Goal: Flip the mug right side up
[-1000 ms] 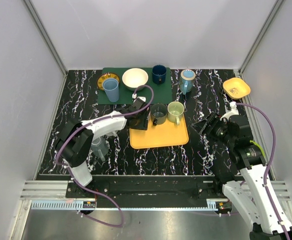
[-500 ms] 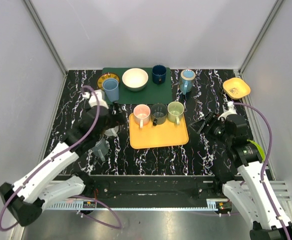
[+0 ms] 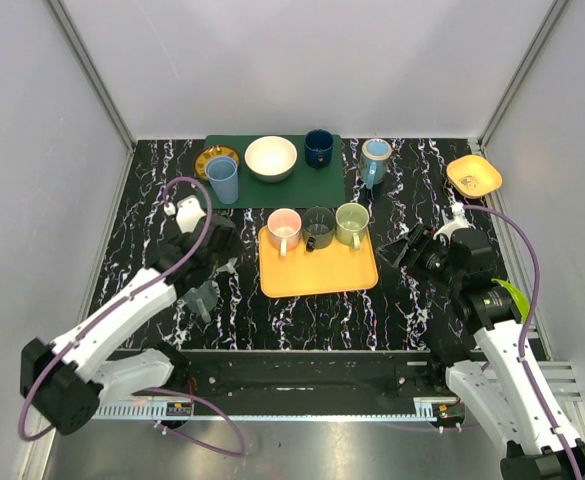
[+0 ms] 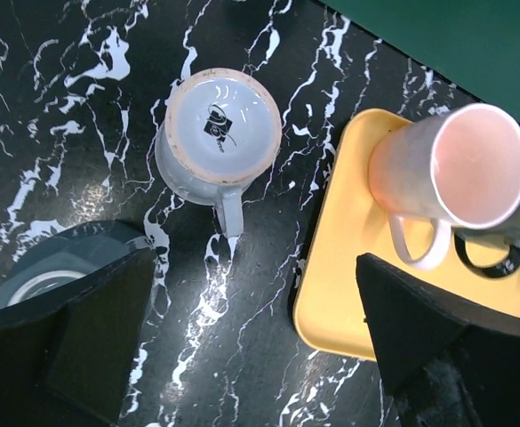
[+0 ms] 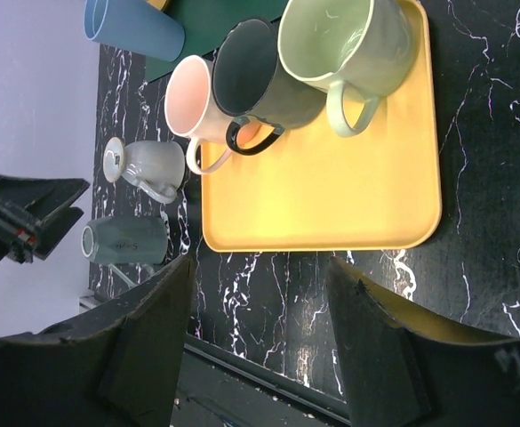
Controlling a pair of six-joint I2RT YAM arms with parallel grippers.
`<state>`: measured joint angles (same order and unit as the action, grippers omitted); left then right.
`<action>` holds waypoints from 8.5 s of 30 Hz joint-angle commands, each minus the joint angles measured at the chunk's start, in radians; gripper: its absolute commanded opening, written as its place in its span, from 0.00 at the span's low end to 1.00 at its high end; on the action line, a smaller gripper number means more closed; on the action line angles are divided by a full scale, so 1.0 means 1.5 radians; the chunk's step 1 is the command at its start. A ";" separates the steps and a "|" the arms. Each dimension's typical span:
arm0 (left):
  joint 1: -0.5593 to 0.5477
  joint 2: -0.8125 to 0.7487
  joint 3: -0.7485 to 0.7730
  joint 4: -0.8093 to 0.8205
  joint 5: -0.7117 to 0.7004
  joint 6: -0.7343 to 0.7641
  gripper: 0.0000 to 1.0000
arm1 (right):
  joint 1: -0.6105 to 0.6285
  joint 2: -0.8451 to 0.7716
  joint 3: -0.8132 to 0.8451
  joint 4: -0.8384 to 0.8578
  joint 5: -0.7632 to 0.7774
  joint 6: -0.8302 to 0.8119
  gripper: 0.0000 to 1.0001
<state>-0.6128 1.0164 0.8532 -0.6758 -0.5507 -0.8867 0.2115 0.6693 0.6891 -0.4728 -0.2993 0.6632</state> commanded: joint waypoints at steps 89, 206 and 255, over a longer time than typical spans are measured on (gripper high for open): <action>0.082 0.075 0.009 0.171 0.190 0.013 0.00 | 0.003 0.001 -0.025 0.060 -0.064 0.025 0.66; -0.155 -0.474 -0.211 0.112 0.048 -0.015 0.86 | 0.296 0.390 0.108 -0.068 0.319 -0.119 0.00; 0.006 -0.093 -0.118 -0.172 0.112 -0.070 0.63 | 0.299 0.152 0.184 -0.073 0.169 -0.120 0.66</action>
<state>-0.6289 0.8421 0.6922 -1.0206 -0.4435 -1.0374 0.6544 0.9119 0.9623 -0.6300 -0.0216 0.5053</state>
